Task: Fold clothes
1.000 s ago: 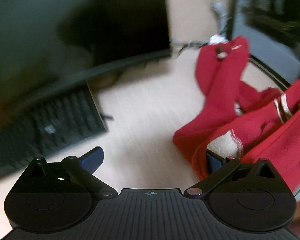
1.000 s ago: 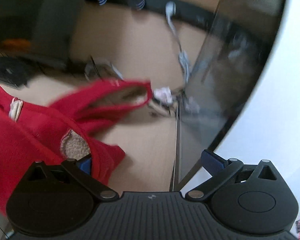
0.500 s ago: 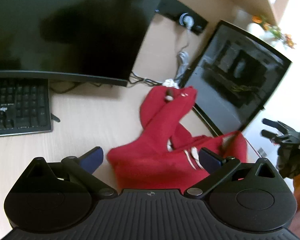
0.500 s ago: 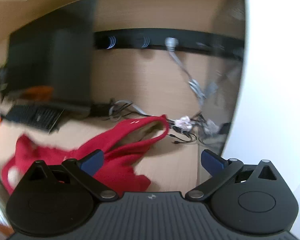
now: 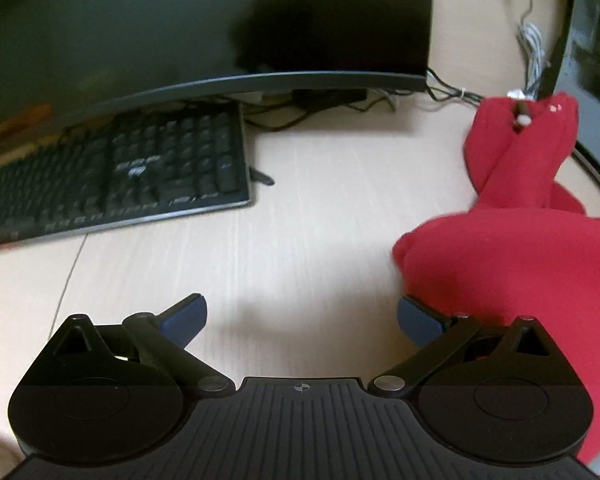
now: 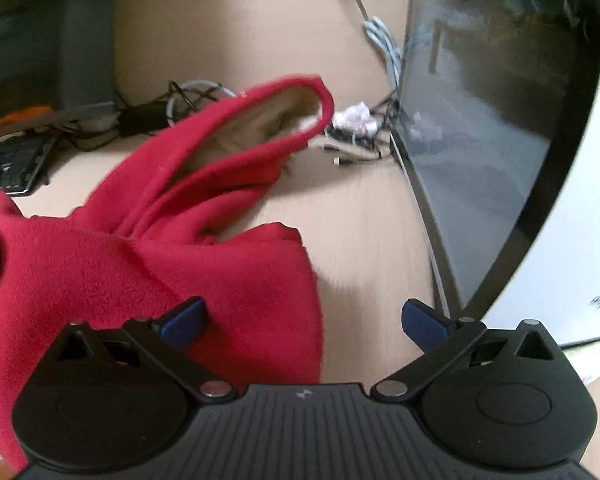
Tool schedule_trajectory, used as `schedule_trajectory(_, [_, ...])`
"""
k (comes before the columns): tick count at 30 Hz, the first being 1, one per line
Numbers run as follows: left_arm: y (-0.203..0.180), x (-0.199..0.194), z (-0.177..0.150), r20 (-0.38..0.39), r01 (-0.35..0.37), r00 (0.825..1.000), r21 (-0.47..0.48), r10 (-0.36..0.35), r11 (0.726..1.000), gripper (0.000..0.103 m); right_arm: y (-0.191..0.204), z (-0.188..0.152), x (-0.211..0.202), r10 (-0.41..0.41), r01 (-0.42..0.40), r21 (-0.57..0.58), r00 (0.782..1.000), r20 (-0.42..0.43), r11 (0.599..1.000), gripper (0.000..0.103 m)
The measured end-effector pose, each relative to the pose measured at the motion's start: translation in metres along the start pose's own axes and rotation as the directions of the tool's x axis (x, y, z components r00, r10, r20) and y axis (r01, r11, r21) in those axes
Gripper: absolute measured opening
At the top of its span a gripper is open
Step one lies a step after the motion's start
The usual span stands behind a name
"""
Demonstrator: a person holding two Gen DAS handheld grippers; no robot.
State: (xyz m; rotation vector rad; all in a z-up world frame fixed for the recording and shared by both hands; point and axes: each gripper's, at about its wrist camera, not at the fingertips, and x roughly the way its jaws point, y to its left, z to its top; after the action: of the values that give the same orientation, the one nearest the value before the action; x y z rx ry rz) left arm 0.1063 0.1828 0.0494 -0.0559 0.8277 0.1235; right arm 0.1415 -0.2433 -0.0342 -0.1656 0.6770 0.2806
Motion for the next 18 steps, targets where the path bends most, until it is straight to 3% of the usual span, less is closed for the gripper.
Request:
schedule_trajectory(1, [0.004, -0.005, -0.003, 0.007, 0.012, 1.0, -0.015, -0.012, 1.0, 0.103, -0.001, 0.001, -0.01, 0.004, -0.004, -0.011, 1.0, 0.023, 1.0, 0.102])
schedule_trajectory(3, [0.004, -0.026, -0.003, 0.065, 0.099, 0.993, -0.028, -0.097, 0.995, 0.103, -0.003, 0.008, -0.031, 0.042, -0.042, -0.009, 0.996, 0.072, 0.999, 0.089])
schedule_trajectory(4, [0.002, -0.036, -0.001, 0.097, 0.155, 0.984, -0.029, -0.152, 0.987, 0.103, -0.003, 0.014, -0.042, 0.07, -0.068, -0.014, 0.992, 0.102, 0.998, 0.085])
schedule_trajectory(6, [-0.007, -0.057, 0.004, 0.172, 0.269, 0.949, -0.009, -0.264, 0.963, 0.103, 0.004, 0.028, -0.058, 0.123, -0.117, -0.044, 0.98, 0.159, 0.992, 0.065])
schedule_trajectory(8, [-0.022, -0.07, 0.005, 0.199, 0.382, 0.903, 0.033, -0.381, 0.923, 0.103, 0.018, 0.042, -0.061, 0.2, -0.187, -0.089, 0.964, 0.174, 0.978, 0.062])
schedule_trajectory(10, [-0.037, -0.083, 0.006, 0.22, 0.488, 0.842, 0.078, -0.493, 0.869, 0.103, 0.034, 0.056, -0.062, 0.282, -0.26, -0.134, 0.942, 0.18, 0.956, 0.062])
schedule_trajectory(11, [-0.047, -0.081, 0.003, 0.194, 0.55, 0.809, 0.086, -0.555, 0.831, 0.103, 0.042, 0.063, -0.063, 0.322, -0.296, -0.157, 0.929, 0.182, 0.942, 0.062])
schedule_trajectory(13, [-0.07, -0.074, -0.007, 0.134, 0.657, 0.736, 0.098, -0.664, 0.747, 0.103, 0.052, 0.066, -0.053, 0.356, -0.331, -0.168, 0.923, 0.148, 0.929, 0.062])
schedule_trajectory(16, [-0.095, -0.06, -0.014, 0.081, 0.716, 0.685, 0.114, -0.724, 0.689, 0.103, 0.066, 0.067, -0.033, 0.388, -0.371, -0.168, 0.918, 0.085, 0.913, 0.062])
schedule_trajectory(18, [-0.093, -0.057, -0.004, 0.095, 0.676, 0.722, 0.115, -0.685, 0.728, 0.103, 0.075, 0.068, -0.02, 0.409, -0.397, -0.167, 0.911, 0.043, 0.902, 0.062])
